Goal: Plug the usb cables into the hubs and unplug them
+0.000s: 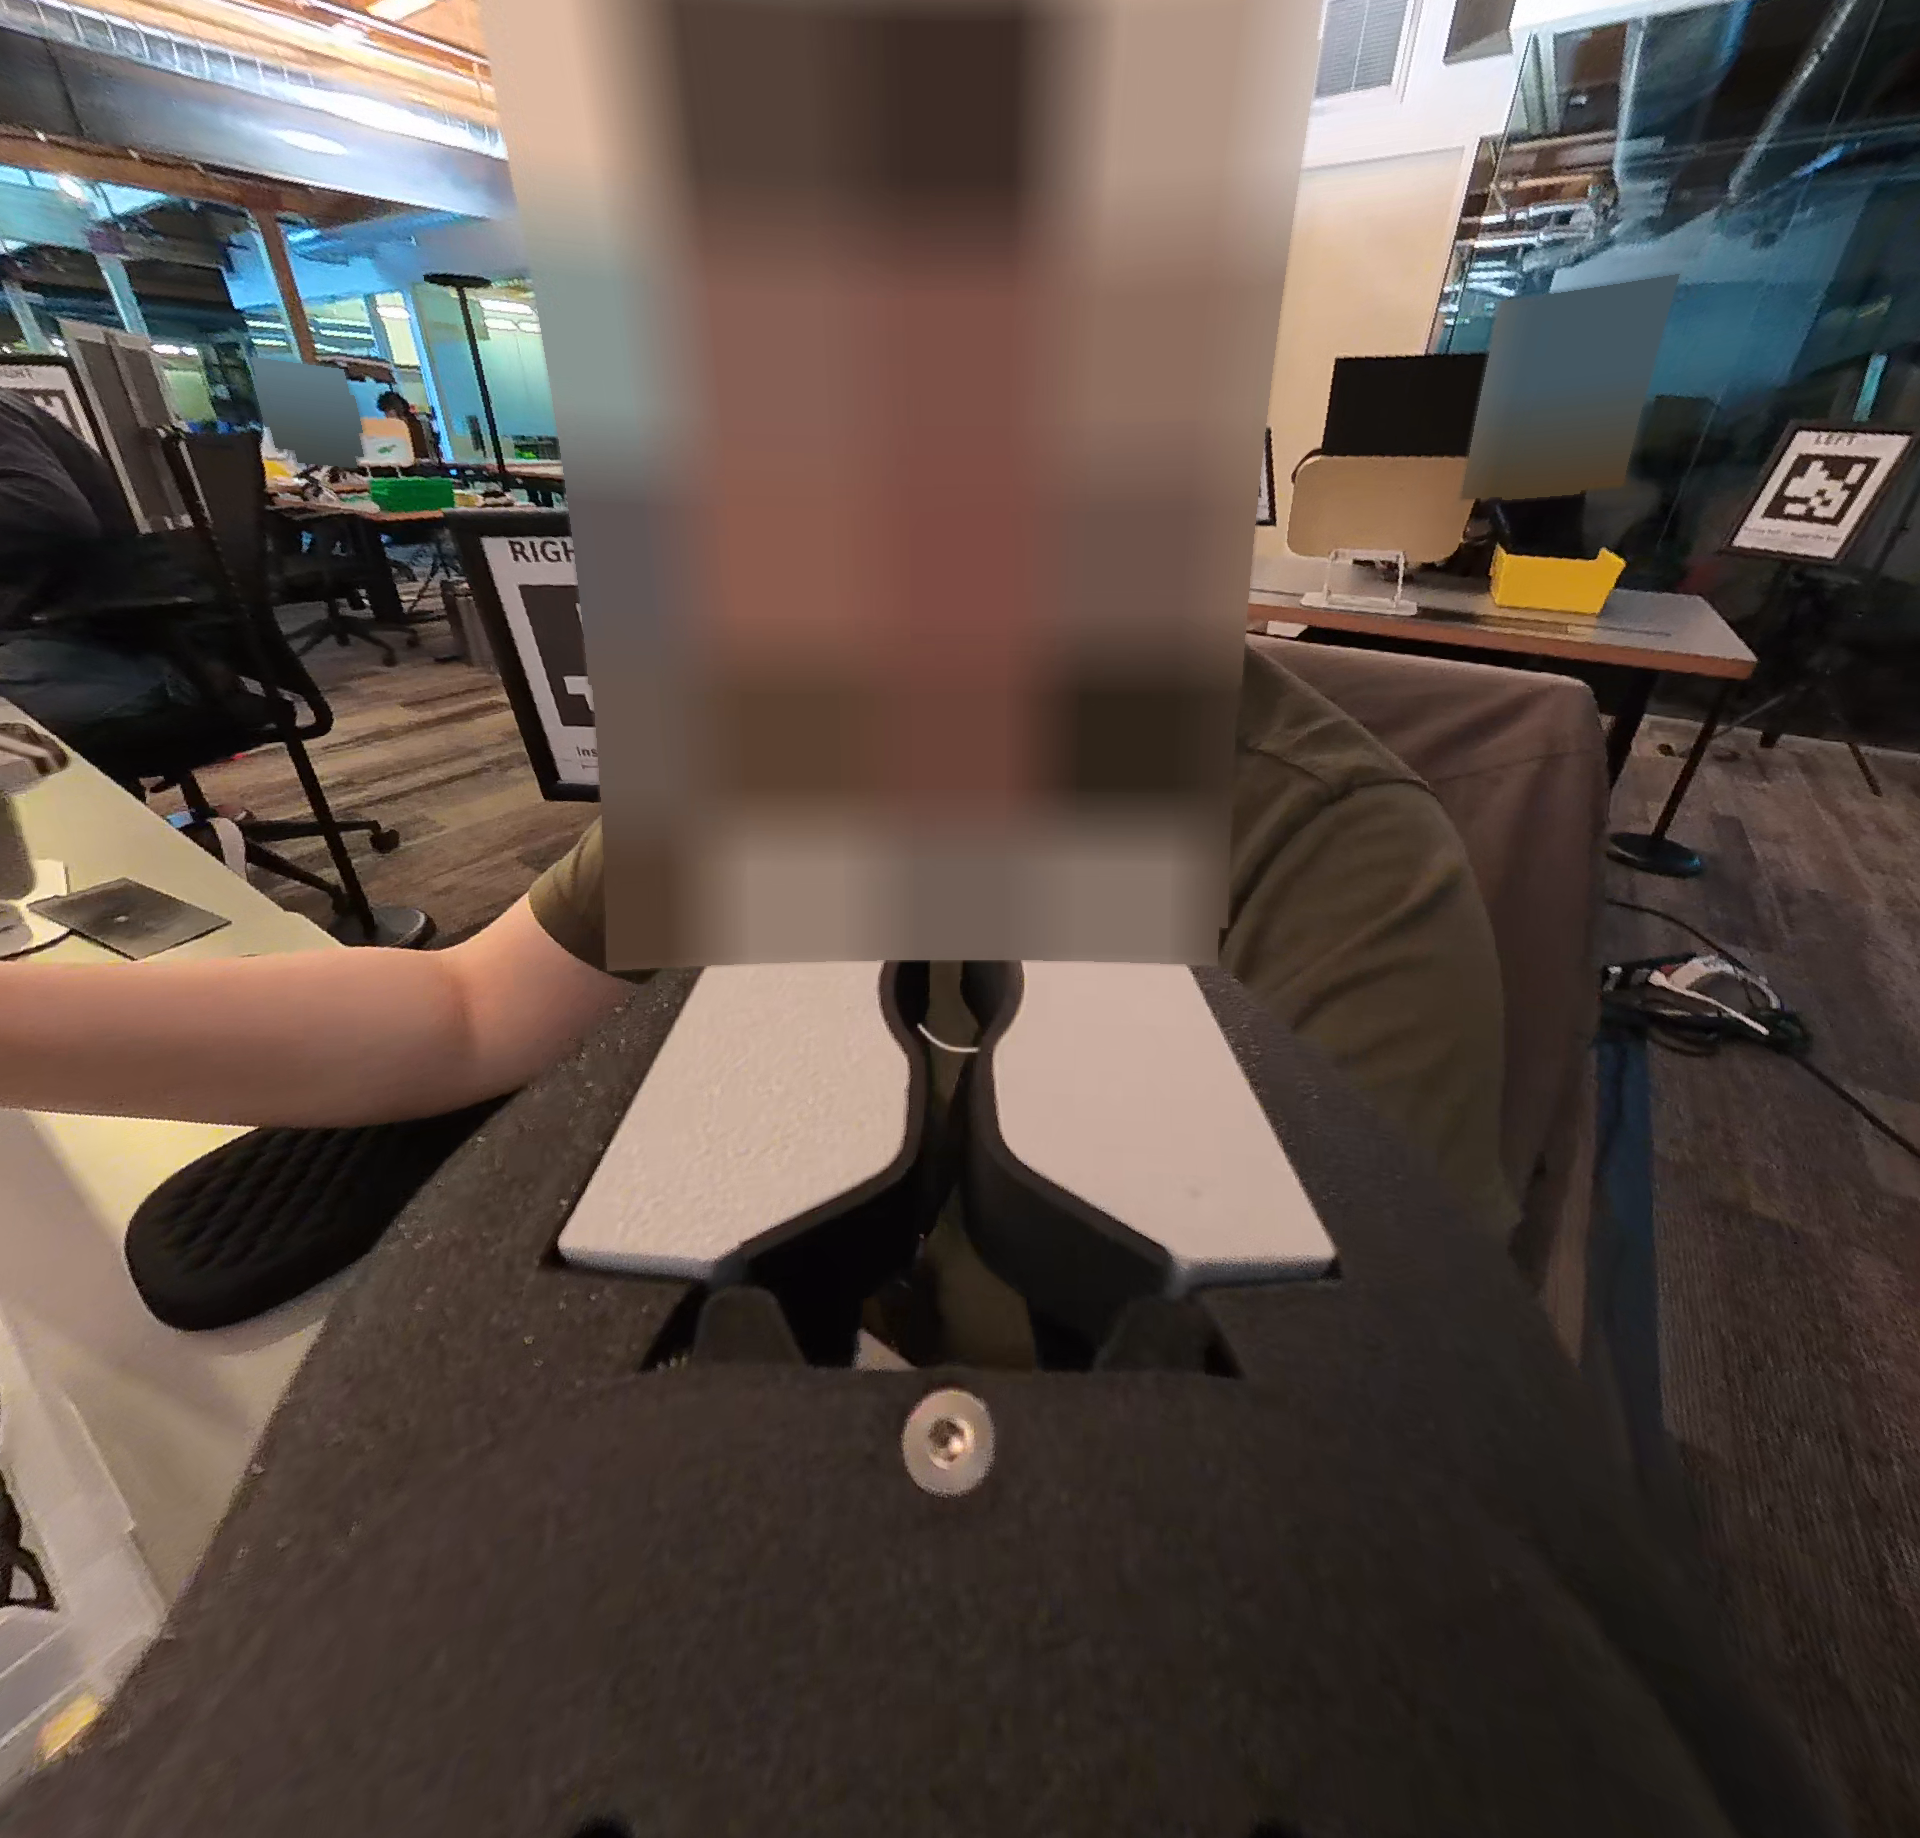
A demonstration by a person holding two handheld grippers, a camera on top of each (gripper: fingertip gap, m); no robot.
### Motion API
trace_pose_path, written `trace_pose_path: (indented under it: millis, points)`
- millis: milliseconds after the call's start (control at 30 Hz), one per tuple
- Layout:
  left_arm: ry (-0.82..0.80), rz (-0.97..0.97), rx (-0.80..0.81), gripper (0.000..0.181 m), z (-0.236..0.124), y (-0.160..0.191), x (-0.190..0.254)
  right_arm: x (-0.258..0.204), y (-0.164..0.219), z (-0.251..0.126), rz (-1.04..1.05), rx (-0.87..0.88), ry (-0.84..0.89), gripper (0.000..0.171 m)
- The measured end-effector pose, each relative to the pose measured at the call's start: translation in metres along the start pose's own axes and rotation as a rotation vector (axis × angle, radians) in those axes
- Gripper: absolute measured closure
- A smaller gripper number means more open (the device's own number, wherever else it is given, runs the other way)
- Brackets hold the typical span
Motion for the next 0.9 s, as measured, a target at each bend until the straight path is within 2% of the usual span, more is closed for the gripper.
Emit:
trace_pose_path:
  millis: [100, 167, 333, 467, 567, 633, 733, 900]
  points:
    - [0.014, 0.018, -0.036, 0.181, 0.001, 0.005, 0.000, 0.001, 0.002, 0.000, 0.005, -0.007, 0.003, 0.170]
    - [-0.001, 0.021, -0.043, 0.166, 0.002, 0.006, -0.003, 0.001, 0.003, 0.000, 0.007, -0.014, 0.003, 0.170]
    - [-0.085, 0.029, -0.066, 0.156, 0.003, 0.010, -0.015, 0.001, 0.004, 0.001, 0.007, -0.024, 0.001, 0.170]
    - [-0.223, 0.123, -0.062, 0.165, 0.001, 0.009, -0.028, 0.001, 0.004, 0.001, 0.010, -0.028, 0.005, 0.170]
    - [-0.496, 0.328, 0.008, 0.160, -0.008, -0.003, -0.046, 0.002, 0.005, 0.000, 0.011, -0.026, 0.010, 0.170]
    - [-0.624, 0.433, 0.089, 0.159, -0.017, -0.013, -0.050, 0.003, 0.005, -0.001, 0.015, -0.027, 0.014, 0.170]
    - [-0.758, 0.457, 0.116, 0.159, -0.030, -0.018, -0.056, 0.004, 0.007, -0.001, 0.020, -0.029, 0.017, 0.170]
    - [-0.898, 0.446, 0.110, 0.169, -0.046, -0.021, -0.060, 0.008, 0.010, -0.001, 0.032, -0.043, 0.036, 0.169]
Point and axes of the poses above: each gripper's, where its closed fingertips meet, z out along the fingers, y out of its underside, x = y × z across the jaws, the point moved 5 cm from there along -z, back along the fingers, and after that the axes turned 10 degrees about -z, right-handed, at the moved point
